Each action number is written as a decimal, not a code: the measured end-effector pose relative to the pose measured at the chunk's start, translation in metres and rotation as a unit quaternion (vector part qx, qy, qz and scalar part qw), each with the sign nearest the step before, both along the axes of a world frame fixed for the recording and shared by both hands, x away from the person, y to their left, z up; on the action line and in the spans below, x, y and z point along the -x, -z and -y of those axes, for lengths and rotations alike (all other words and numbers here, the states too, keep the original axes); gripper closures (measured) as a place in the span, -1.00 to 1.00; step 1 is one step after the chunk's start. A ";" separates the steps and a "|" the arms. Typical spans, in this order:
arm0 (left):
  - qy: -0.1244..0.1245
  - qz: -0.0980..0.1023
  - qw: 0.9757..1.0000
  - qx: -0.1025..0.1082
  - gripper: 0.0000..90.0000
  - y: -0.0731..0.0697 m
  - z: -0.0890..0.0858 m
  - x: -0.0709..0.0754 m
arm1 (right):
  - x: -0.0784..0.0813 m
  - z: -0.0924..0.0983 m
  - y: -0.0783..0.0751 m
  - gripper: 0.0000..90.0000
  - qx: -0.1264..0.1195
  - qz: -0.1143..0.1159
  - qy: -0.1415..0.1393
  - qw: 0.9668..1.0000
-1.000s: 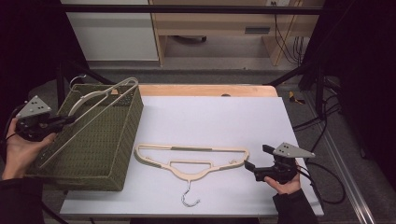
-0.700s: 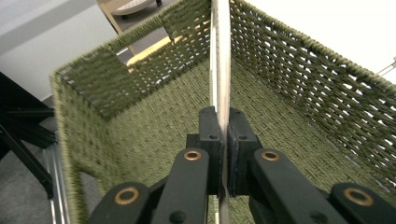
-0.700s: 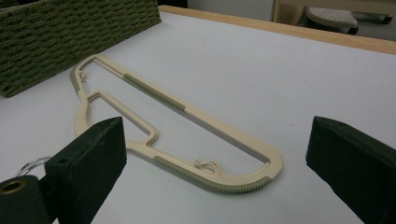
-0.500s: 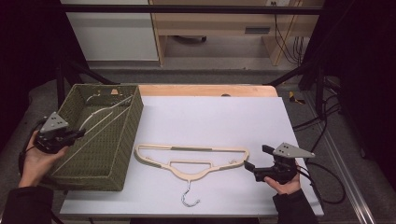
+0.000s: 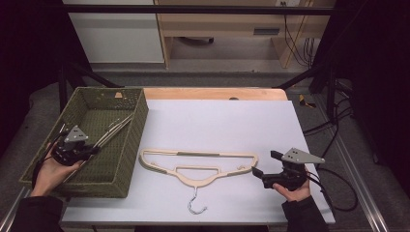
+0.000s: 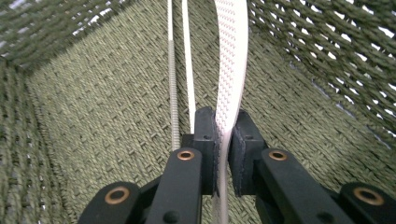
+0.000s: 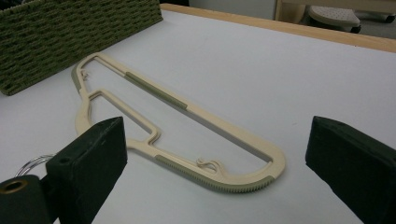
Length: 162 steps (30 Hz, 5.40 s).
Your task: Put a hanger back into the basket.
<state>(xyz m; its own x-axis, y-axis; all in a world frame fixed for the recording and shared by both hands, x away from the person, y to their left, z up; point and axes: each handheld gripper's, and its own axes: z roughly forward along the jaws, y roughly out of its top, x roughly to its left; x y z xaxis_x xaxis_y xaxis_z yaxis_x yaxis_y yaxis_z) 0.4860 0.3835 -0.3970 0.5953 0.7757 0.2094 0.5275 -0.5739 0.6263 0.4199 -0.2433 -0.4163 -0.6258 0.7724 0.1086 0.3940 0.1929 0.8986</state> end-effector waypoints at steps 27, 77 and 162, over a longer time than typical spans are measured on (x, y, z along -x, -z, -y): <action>0.015 0.022 0.999 0.041 -0.28 -0.019 0.003 0.003 | 0.000 -0.001 -0.001 -0.86 -0.004 0.001 -0.007 1.000; 0.125 0.058 0.966 0.219 -0.88 0.007 0.165 0.075 | -0.014 -0.102 -0.002 -0.83 0.032 -0.016 -0.134 0.990; 0.164 0.020 0.969 0.182 -0.87 0.028 0.177 0.072 | -0.045 -0.195 0.057 0.60 0.147 -0.119 -0.278 0.942</action>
<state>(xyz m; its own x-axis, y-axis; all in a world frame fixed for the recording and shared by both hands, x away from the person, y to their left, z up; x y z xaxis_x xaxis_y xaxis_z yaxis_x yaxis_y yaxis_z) 0.4145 0.2065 -0.4248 0.8195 0.5729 -0.0151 0.3251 -0.4431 0.8354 0.4647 -0.0482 -0.4738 -0.9272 0.3515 0.1295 0.3425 0.6555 0.6731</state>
